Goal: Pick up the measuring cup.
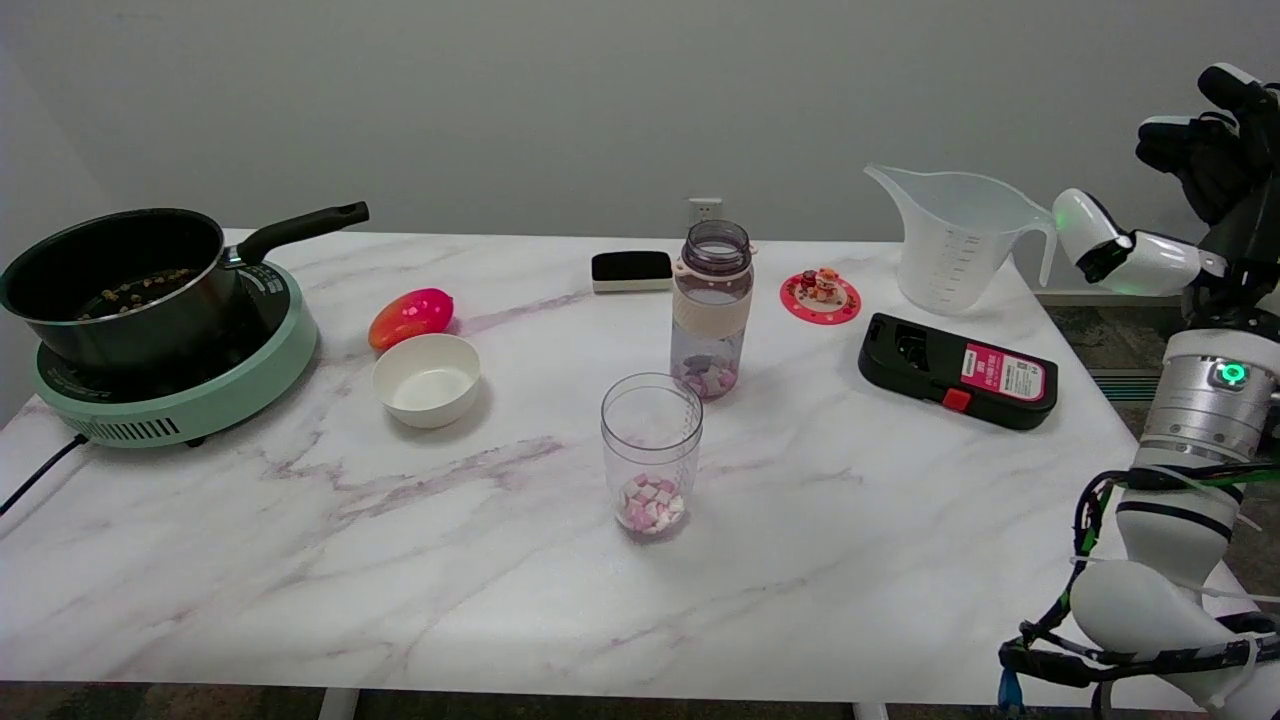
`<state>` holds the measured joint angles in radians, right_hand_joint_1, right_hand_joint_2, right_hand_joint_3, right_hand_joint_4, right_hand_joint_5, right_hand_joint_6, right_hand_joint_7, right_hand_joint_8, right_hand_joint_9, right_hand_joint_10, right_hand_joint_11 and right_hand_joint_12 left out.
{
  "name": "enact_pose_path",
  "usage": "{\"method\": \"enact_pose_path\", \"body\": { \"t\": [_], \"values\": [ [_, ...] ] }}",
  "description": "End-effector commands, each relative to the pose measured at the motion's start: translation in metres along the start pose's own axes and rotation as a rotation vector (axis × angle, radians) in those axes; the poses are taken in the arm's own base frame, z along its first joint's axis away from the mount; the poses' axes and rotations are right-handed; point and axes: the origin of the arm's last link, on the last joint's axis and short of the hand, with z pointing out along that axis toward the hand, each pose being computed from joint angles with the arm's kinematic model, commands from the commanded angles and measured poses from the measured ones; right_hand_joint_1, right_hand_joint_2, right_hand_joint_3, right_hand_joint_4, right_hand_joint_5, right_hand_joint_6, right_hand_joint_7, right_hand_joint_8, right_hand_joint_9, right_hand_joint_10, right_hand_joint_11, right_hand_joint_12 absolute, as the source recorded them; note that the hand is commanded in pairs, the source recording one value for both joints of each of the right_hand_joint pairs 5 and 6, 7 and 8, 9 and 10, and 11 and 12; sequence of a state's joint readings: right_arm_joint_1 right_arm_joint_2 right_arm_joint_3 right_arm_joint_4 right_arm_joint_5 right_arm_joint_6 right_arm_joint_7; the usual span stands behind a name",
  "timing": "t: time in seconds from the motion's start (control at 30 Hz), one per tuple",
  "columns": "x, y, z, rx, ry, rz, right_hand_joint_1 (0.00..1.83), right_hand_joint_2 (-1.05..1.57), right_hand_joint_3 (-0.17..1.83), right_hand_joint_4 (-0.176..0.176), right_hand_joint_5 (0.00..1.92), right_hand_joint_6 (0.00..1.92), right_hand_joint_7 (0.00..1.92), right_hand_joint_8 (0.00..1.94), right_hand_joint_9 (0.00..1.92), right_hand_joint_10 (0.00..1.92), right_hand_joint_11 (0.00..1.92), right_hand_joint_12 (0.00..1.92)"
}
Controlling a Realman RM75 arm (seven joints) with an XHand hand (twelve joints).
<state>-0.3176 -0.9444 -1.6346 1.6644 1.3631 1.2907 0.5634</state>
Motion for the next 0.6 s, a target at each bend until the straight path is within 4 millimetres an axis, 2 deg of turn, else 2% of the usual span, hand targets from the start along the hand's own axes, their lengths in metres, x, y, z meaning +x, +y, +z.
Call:
{"method": "enact_pose_path", "body": {
  "t": [0.03,0.17,0.3,0.43,0.53,0.6],
  "values": [
    [-0.016,-0.005,-0.028,-0.018,-0.063,0.045,1.28,-0.08,1.10,0.000,0.52,0.52,0.80,0.80,0.66,0.66,0.65,0.65],
    [-0.032,-0.011,-0.040,-0.045,-0.116,0.094,1.26,-0.12,1.16,0.000,0.53,0.53,0.76,0.76,0.67,0.67,0.65,0.65],
    [-0.056,-0.004,-0.054,-0.102,-0.205,0.134,1.25,-0.14,1.18,0.000,0.53,0.53,0.73,0.73,0.67,0.67,0.66,0.66],
    [-0.064,0.002,-0.058,-0.130,-0.251,0.132,1.25,-0.17,1.18,0.000,0.51,0.51,0.69,0.69,0.66,0.66,0.65,0.65],
    [-0.067,0.008,-0.062,-0.154,-0.294,0.151,1.24,-0.42,1.32,0.000,0.41,0.41,0.55,0.55,0.64,0.64,0.65,0.65],
    [-0.070,0.014,-0.067,-0.176,-0.344,0.160,1.25,-0.66,1.27,0.000,0.26,0.26,0.52,0.52,0.62,0.62,0.63,0.63]
  ]
}}
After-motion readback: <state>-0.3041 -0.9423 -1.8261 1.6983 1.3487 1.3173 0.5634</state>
